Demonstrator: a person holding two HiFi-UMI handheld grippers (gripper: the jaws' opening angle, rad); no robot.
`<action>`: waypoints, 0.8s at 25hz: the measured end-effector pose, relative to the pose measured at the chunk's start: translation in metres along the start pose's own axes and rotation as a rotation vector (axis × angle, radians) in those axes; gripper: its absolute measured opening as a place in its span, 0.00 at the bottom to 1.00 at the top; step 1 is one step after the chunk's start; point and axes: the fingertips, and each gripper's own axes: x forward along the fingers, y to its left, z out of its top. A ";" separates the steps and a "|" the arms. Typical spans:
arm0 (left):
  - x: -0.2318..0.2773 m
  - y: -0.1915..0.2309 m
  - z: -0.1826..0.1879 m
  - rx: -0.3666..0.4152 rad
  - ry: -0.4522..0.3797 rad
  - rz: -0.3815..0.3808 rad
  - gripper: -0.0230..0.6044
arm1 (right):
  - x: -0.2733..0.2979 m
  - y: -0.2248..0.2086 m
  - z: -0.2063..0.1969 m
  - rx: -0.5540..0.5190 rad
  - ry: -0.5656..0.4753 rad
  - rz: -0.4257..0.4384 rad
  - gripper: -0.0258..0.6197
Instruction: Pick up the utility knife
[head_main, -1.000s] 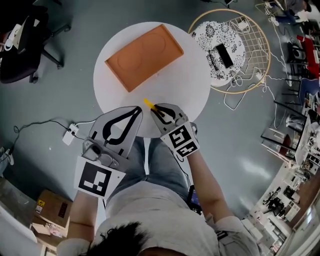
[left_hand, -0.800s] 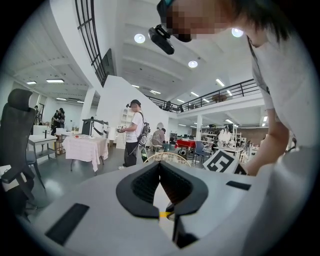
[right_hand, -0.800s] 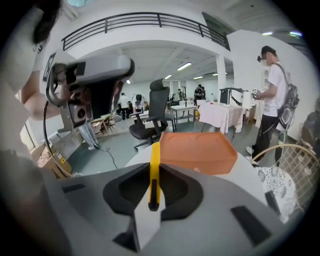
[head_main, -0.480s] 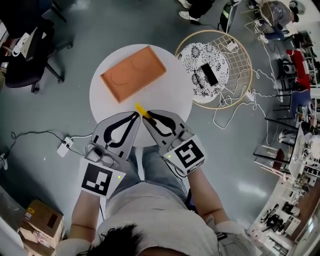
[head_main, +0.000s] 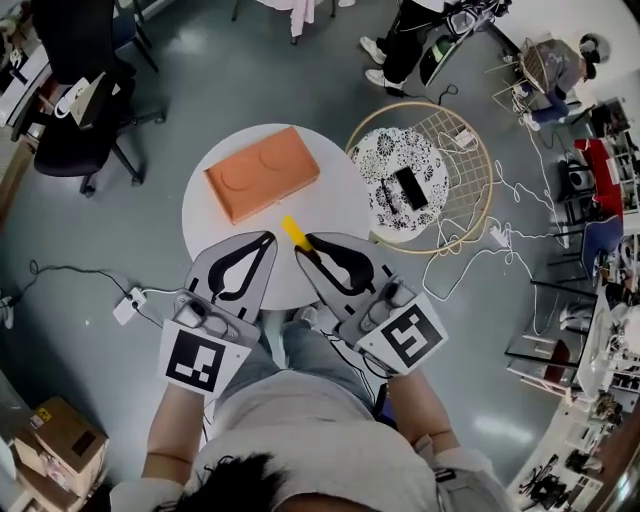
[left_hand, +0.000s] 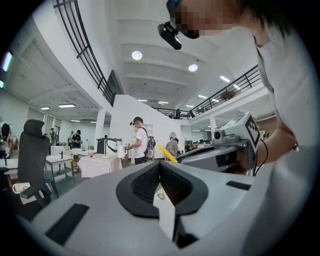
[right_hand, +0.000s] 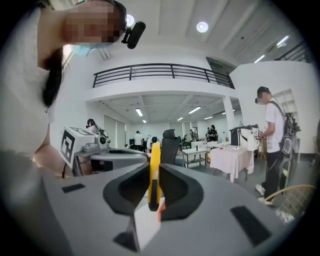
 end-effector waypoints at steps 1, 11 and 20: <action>0.000 -0.002 0.003 0.005 -0.005 0.012 0.05 | -0.004 0.000 0.006 0.001 -0.015 0.012 0.14; -0.002 -0.033 0.019 0.020 -0.040 0.096 0.05 | -0.037 0.002 0.030 0.024 -0.127 0.099 0.14; -0.011 -0.043 0.030 0.033 -0.058 0.128 0.05 | -0.043 0.013 0.042 -0.030 -0.171 0.139 0.14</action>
